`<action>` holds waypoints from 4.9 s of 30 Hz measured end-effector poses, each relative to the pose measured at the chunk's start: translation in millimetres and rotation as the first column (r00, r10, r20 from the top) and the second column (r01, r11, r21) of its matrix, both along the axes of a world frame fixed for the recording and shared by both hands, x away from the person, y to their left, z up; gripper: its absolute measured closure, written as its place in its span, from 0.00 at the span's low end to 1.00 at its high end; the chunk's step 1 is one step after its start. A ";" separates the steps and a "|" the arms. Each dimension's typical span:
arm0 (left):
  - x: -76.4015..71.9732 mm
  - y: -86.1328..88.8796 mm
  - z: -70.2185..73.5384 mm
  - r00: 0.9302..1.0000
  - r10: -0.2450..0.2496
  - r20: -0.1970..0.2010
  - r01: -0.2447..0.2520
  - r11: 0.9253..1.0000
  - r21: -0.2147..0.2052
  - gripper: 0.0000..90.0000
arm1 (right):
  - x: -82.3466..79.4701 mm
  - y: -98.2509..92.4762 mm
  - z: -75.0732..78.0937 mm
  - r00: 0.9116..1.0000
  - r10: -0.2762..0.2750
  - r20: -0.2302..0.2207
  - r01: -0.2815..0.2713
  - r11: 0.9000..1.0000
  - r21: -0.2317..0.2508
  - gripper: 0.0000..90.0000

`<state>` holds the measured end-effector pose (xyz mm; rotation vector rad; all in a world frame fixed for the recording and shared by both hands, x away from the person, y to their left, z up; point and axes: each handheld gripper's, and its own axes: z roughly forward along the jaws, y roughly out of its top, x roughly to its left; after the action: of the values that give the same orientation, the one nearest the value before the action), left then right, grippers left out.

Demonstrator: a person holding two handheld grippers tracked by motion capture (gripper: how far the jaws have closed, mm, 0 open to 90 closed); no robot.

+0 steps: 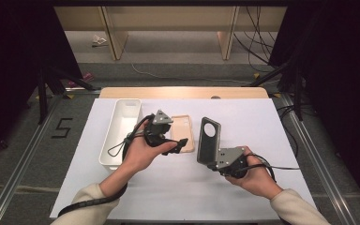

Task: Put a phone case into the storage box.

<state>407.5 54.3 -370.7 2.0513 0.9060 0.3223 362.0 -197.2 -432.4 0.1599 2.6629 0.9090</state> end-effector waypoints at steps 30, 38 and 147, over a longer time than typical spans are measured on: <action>79.9 -59.3 -4.5 0.952 0.138 -0.274 -0.126 0.990 0.061 0.69 | -7.0 16.6 4.9 0.997 0.050 0.062 -0.049 0.999 -0.018 0.99; 78.0 -54.6 -1.7 0.942 0.153 -0.298 -0.154 0.988 0.019 0.81 | -7.2 18.0 3.4 0.997 0.058 0.046 -0.056 0.997 -0.048 0.99; 23.6 107.4 58.6 0.937 0.110 0.331 -0.019 0.964 -0.266 0.92 | 10.7 -73.4 2.5 0.906 -0.345 -0.246 0.421 0.795 0.438 0.21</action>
<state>431.1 161.7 -312.1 1.6600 0.7564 0.5494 372.7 -270.6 -429.9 0.8897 2.3301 1.4378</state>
